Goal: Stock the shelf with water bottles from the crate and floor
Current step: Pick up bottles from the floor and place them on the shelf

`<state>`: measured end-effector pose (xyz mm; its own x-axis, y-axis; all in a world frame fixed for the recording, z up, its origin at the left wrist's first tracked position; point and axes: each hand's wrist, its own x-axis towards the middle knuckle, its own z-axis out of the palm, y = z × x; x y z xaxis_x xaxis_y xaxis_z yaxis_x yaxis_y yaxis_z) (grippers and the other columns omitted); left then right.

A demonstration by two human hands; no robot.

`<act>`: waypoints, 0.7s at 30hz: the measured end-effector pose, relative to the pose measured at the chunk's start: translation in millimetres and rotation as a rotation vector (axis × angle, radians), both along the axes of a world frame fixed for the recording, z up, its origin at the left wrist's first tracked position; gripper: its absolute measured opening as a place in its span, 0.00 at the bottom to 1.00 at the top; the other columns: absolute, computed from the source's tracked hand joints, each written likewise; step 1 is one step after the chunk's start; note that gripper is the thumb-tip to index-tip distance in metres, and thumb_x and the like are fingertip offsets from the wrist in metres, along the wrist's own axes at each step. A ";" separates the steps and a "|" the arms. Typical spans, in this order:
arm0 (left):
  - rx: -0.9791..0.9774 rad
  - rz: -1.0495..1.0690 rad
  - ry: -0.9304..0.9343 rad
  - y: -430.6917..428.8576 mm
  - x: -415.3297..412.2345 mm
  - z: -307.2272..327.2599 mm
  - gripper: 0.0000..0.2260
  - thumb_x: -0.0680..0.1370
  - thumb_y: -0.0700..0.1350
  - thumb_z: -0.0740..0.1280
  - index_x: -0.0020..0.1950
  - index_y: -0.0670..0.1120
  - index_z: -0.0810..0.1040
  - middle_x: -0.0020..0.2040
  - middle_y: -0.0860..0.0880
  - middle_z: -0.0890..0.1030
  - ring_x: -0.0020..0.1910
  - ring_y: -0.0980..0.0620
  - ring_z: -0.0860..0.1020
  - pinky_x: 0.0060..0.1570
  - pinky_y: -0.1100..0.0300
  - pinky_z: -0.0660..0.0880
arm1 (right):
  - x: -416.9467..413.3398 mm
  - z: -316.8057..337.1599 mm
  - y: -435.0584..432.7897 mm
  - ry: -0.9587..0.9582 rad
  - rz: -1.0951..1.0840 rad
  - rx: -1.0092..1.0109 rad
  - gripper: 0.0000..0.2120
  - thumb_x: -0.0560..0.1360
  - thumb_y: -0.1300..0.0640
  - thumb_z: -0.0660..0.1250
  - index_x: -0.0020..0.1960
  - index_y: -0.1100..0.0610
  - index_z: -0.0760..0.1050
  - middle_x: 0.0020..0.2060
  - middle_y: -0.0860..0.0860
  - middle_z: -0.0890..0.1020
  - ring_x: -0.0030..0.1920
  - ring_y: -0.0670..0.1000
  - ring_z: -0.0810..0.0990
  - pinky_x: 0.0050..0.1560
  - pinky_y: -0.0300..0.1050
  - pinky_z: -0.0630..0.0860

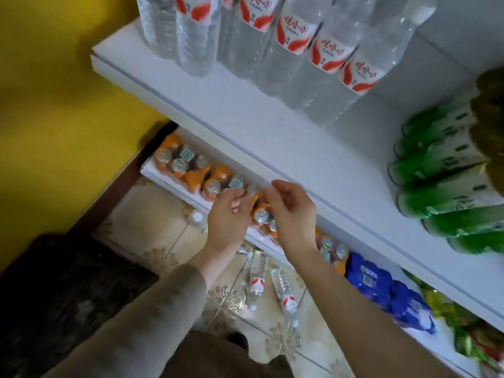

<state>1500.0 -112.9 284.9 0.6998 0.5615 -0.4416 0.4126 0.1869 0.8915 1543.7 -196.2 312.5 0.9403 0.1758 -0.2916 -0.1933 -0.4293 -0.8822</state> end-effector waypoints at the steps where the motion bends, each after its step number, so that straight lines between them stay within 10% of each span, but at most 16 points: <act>1: -0.017 -0.051 0.058 -14.5 -10.7 -12.4 0.08 0.78 0.40 0.62 0.55 0.42 0.77 0.44 0.50 0.80 0.47 0.54 0.76 0.45 0.72 0.71 | -13.7 -13.6 -17.6 0.026 0.004 -0.015 0.04 0.75 0.59 0.66 0.46 0.51 0.76 0.40 0.51 0.83 0.45 0.51 0.83 0.48 0.45 0.79; 12: -0.044 -0.402 0.542 -120.7 -114.4 -225.6 0.05 0.78 0.43 0.59 0.52 0.45 0.73 0.51 0.49 0.73 0.52 0.51 0.72 0.58 0.56 0.70 | -118.6 -246.4 -183.2 0.473 -0.199 -0.251 0.01 0.76 0.57 0.65 0.47 0.52 0.74 0.38 0.48 0.81 0.48 0.56 0.82 0.56 0.58 0.77; 16: -0.017 -0.487 0.581 -151.3 -136.2 -331.4 0.09 0.79 0.41 0.57 0.50 0.44 0.77 0.59 0.41 0.77 0.59 0.45 0.74 0.58 0.57 0.69 | -131.8 -359.4 -208.8 0.589 -0.125 -0.422 0.20 0.74 0.52 0.66 0.62 0.61 0.72 0.49 0.53 0.79 0.50 0.54 0.78 0.50 0.48 0.77; 21: -0.092 -0.473 0.559 -182.3 -150.9 -445.5 0.18 0.80 0.42 0.55 0.70 0.42 0.68 0.71 0.45 0.69 0.68 0.48 0.69 0.64 0.60 0.65 | -129.8 -474.3 -205.1 0.533 -0.047 -0.484 0.29 0.74 0.52 0.68 0.70 0.61 0.63 0.55 0.53 0.75 0.54 0.53 0.75 0.45 0.36 0.67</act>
